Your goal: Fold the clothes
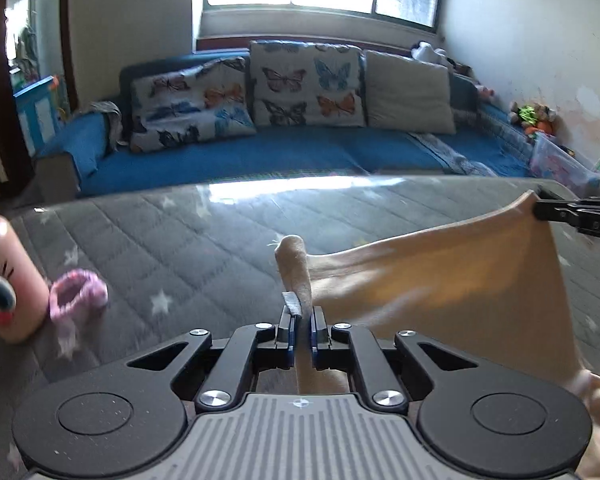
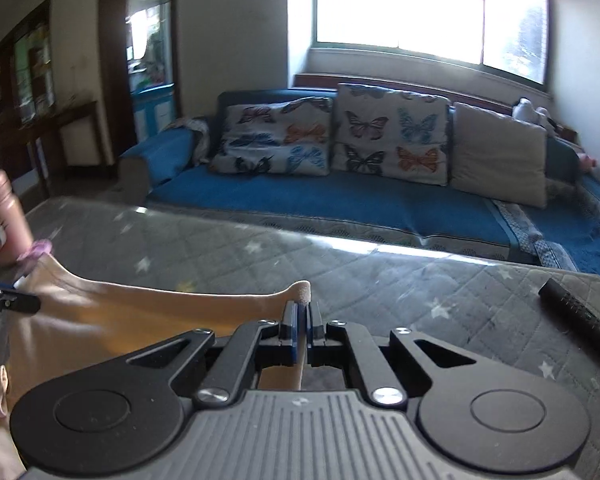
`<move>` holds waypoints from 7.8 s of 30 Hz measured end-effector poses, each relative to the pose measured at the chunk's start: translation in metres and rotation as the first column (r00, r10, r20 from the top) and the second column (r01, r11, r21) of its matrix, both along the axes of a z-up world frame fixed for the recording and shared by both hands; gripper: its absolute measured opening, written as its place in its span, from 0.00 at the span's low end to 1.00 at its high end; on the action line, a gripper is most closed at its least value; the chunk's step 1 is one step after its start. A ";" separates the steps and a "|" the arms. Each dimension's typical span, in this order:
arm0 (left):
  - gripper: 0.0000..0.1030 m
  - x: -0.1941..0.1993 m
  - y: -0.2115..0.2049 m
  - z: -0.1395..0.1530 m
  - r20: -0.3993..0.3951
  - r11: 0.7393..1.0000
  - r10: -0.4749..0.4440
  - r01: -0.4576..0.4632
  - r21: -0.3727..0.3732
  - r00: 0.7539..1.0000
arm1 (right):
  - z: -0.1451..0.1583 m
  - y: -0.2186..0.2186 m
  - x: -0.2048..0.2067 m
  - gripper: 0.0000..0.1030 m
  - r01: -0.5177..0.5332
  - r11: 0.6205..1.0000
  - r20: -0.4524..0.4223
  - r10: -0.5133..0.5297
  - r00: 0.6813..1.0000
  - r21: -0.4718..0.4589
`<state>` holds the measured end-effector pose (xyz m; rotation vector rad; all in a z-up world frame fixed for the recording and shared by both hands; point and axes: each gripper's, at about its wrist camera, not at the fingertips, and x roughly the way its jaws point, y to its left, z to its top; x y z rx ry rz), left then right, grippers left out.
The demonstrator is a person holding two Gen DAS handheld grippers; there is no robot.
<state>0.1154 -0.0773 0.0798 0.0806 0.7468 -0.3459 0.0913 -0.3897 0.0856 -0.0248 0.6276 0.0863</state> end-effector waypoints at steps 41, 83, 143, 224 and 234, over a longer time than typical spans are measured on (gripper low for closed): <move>0.51 -0.212 -0.051 -0.045 -0.009 0.929 -0.363 0.363 0.074 0.932 | -0.036 0.097 -0.190 0.32 -0.422 0.906 -0.248 0.399 0.883 -0.046; 0.52 -0.201 -0.130 -0.054 -0.009 0.912 -0.404 0.404 0.066 0.915 | -0.010 -0.044 -0.247 0.34 0.013 0.997 -0.080 -0.007 0.997 0.078; 0.60 -0.202 -0.114 -0.053 0.000 0.925 -0.379 0.379 -0.004 0.925 | -0.050 -0.127 -0.142 0.35 0.321 0.947 -0.104 -0.319 0.942 0.000; 0.09 -0.111 0.135 -0.065 0.175 0.879 0.233 -0.285 0.383 0.956 | -0.062 -0.102 -0.150 0.69 0.305 0.949 -0.135 -0.314 0.940 -0.080; 0.48 -0.128 0.133 -0.032 0.246 0.886 0.287 -0.354 0.300 0.926 | -0.057 -0.099 -0.154 0.69 0.286 0.955 -0.113 -0.294 0.949 -0.078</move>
